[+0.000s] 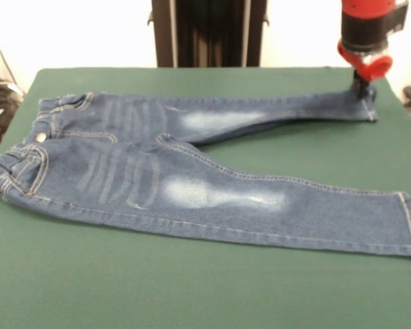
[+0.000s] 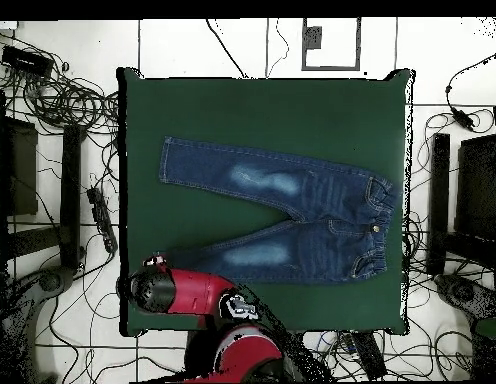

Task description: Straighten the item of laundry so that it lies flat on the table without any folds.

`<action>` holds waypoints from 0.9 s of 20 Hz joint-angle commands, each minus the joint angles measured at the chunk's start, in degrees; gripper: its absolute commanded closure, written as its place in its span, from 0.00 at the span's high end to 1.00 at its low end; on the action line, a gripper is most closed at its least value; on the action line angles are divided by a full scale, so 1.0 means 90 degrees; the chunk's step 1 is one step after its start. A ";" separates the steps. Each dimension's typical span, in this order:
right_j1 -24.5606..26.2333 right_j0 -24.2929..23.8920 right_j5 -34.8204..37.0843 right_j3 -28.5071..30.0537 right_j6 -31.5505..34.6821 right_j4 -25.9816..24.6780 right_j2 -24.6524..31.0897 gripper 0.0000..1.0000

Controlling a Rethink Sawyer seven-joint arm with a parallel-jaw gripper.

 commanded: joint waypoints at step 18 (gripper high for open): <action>0.1204 0.0038 -0.1295 0.0009 0.0420 -0.0546 0.0356 1.00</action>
